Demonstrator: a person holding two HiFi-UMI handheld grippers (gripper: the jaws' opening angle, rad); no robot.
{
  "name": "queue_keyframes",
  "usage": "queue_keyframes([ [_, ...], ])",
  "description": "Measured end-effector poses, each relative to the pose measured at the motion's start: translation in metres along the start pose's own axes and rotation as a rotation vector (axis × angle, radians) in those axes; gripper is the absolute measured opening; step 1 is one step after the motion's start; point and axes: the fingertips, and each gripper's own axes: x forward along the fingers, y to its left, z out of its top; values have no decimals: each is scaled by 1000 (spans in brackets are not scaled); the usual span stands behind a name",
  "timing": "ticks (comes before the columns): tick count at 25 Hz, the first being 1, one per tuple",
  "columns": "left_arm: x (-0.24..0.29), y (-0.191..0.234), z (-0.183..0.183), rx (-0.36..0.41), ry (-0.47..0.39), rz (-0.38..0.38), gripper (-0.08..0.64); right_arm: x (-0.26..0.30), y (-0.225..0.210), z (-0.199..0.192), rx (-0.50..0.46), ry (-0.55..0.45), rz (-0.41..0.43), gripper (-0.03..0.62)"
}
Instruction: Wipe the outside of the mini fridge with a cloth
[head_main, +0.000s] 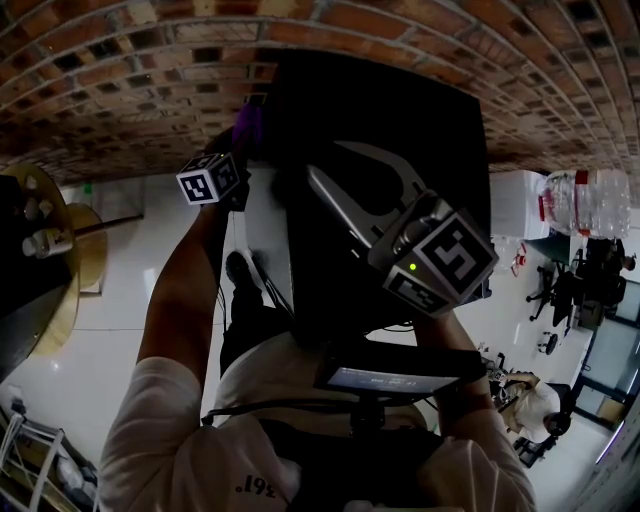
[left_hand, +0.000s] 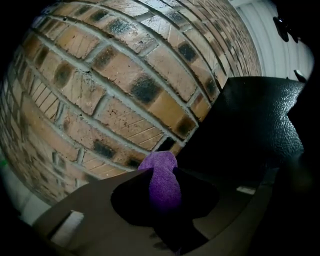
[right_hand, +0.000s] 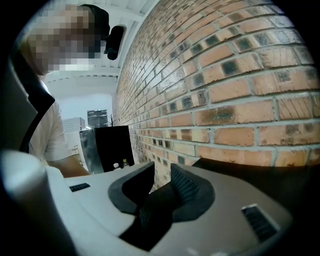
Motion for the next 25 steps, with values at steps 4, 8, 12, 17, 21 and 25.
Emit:
queue_keyframes([
  [4, 3, 2, -5, -11, 26, -5, 103, 2, 1, -1, -1, 1, -1, 94],
  [8, 3, 0, -3, 6, 51, 32, 103, 1, 0, -1, -1, 4, 0, 94],
  [12, 6, 7, -11, 14, 88, 55, 103, 1, 1, -1, 2, 2, 2, 94],
  [17, 1, 9, -4, 20, 91, 64, 103, 1, -2, 0, 3, -1, 2, 94],
  [21, -19, -12, 29, -32, -30, -6, 103, 0, -2, -1, 4, 2, 2, 94],
  [25, -65, -63, 80, -28, -168, -119, 103, 0, -3, -1, 3, -5, 1, 94],
])
